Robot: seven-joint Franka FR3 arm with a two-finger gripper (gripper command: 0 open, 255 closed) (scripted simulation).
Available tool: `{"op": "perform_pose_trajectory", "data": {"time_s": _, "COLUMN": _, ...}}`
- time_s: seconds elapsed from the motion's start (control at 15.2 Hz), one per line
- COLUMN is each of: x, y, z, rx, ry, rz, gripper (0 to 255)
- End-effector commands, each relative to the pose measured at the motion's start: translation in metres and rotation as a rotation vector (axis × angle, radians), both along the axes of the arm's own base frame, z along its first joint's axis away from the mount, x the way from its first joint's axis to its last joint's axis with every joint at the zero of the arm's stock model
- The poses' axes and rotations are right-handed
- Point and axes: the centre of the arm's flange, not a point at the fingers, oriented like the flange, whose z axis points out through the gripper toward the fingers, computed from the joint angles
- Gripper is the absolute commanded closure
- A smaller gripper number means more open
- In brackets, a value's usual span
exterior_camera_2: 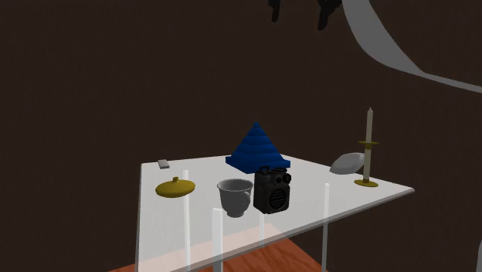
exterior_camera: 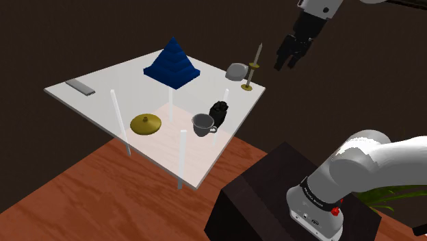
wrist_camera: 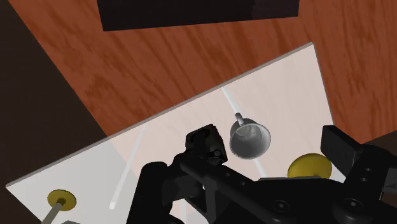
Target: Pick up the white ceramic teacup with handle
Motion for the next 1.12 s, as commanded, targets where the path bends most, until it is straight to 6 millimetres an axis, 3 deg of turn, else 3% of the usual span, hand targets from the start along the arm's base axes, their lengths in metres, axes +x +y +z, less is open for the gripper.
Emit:
{"op": "perform_pose_trajectory", "data": {"time_s": 0.0, "x": 0.0, "y": 0.0, "z": 0.0, "rx": 0.0, "ry": 0.0, "rz": 0.0, "gripper": 0}}
{"op": "perform_pose_trajectory", "data": {"time_s": 1.06, "x": 0.113, "y": 0.022, "z": -0.179, "rx": 0.07, "ry": 0.044, "rz": -0.163, "gripper": 0}}
